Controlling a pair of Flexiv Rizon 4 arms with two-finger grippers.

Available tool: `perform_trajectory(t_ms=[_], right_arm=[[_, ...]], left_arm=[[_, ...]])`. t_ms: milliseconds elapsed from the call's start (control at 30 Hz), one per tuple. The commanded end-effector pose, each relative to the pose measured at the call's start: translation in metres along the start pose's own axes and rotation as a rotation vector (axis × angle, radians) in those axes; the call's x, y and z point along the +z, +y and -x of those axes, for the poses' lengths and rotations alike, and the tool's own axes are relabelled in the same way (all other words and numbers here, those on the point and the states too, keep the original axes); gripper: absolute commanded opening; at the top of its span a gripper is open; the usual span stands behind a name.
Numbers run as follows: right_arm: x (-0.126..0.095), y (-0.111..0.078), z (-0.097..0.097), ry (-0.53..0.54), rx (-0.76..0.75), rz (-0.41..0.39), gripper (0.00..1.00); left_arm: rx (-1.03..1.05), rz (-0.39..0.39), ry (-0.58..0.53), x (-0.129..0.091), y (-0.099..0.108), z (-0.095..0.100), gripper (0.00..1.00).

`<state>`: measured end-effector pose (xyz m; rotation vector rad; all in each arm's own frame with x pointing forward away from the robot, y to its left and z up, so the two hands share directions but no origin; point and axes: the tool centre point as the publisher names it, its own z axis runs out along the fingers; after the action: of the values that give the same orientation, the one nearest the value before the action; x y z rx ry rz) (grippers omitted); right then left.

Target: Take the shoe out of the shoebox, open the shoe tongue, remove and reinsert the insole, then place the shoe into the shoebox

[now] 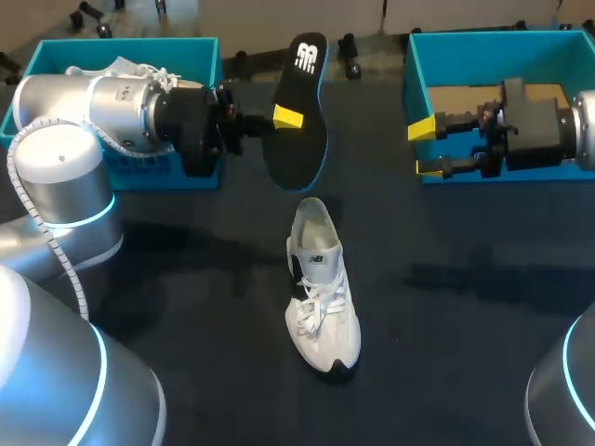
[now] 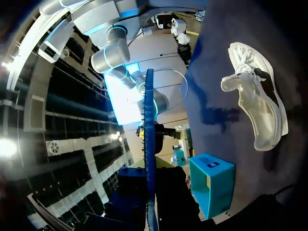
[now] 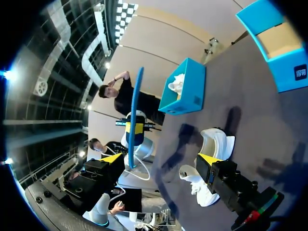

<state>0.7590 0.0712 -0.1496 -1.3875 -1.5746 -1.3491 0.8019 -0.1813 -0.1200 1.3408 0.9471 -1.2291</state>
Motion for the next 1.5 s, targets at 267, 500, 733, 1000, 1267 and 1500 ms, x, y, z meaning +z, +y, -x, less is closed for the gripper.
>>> perform_trajectory(t_ms=[267, 500, 733, 1000, 1267, 1500], right_arm=[[0.013, 0.011, -0.008, -0.046, -0.056, 0.034, 1.0], [0.028, 0.017, -0.011, -0.045, -0.071, 0.03, 1.0], [0.045, 0.016, -0.016, -0.03, -0.051, 0.007, 1.0], [0.06, 0.017, -0.018, -0.013, -0.055, -0.014, 0.97], [0.071, 0.014, -0.02, 0.009, -0.058, -0.038, 0.8], [0.077, 0.01, -0.021, 0.021, -0.06, -0.058, 0.5]], left_arm=[[-0.007, 0.05, 0.02, 0.002, -0.004, -0.01, 0.0], [0.008, 0.058, 0.033, 0.011, 0.0, -0.012, 0.0], [0.011, 0.064, 0.028, 0.023, 0.005, -0.017, 0.0], [0.038, 0.077, 0.045, 0.034, 0.01, -0.023, 0.0], [0.035, 0.076, 0.052, 0.047, 0.014, -0.03, 0.0], [0.039, 0.075, 0.049, 0.056, 0.019, -0.03, 0.0]])
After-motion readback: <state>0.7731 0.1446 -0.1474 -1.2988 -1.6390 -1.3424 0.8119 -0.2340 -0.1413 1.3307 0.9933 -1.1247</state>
